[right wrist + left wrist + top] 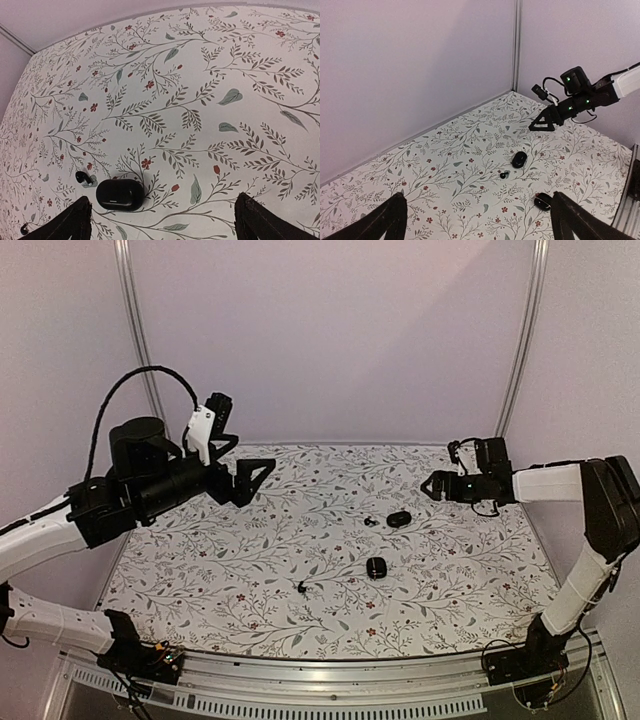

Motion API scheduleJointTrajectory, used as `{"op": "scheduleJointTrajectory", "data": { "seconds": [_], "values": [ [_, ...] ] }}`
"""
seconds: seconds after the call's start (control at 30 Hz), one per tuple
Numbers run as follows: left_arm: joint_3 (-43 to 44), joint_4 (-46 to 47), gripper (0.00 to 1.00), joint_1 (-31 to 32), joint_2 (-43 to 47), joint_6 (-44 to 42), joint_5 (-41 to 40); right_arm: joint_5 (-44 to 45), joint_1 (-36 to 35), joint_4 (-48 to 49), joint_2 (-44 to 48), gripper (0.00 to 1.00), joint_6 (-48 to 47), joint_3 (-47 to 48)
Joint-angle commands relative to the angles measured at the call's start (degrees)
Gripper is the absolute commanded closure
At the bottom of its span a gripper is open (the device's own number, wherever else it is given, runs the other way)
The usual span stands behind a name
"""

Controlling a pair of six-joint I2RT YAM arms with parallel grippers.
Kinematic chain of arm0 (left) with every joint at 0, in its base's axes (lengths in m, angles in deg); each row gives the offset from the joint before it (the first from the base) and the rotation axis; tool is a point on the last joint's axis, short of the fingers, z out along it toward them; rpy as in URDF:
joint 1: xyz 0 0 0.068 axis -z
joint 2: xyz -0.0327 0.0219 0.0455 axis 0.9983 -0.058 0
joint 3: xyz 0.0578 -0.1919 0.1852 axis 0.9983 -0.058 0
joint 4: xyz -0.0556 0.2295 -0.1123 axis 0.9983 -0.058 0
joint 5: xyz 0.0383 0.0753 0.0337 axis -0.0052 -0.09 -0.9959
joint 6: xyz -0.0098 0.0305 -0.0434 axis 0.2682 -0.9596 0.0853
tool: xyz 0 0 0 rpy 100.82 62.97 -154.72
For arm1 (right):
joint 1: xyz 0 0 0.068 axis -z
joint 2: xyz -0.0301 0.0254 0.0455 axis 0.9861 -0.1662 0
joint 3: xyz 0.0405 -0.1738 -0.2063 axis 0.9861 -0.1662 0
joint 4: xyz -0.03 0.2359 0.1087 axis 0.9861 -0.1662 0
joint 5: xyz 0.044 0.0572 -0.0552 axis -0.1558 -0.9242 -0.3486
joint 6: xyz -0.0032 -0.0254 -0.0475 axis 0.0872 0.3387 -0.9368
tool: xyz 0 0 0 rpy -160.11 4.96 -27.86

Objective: Insert the wireless bluetooth earbuds into the charging case
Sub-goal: Pick up the charging case from the center of the board.

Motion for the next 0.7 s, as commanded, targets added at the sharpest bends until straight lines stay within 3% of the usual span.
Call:
{"op": "scheduleJointTrajectory", "data": {
  "seconds": [0.0, 0.1, 0.27, 0.5, 0.67],
  "values": [
    [-3.16, 3.07, 0.0, -1.13, 2.92, 0.94, -0.27, 1.09, 0.06, 2.4, 9.78, 0.01, -0.68, -3.09],
    [-3.73, 3.05, 0.0, -1.29, 3.0, 0.72, 0.36, -1.9, 0.08, 3.18, 14.78, 0.01, -0.07, -4.73],
    [-3.03, -0.08, 0.0, -1.33, 1.19, 0.8, 0.26, -15.19, -1.5, -0.89, 17.93, 0.01, -3.95, -5.72],
    [-4.39, -0.29, 0.0, -1.32, 1.04, 1.07, 7.54, -7.27, -18.11, -9.51, 18.72, 0.01, -19.66, -5.58],
    [-5.01, 0.41, 0.0, -1.33, 0.9, 2.57, 11.41, -8.54, -20.96, -10.57, 13.0, 0.01, -25.41, -5.55]
  ]
}}
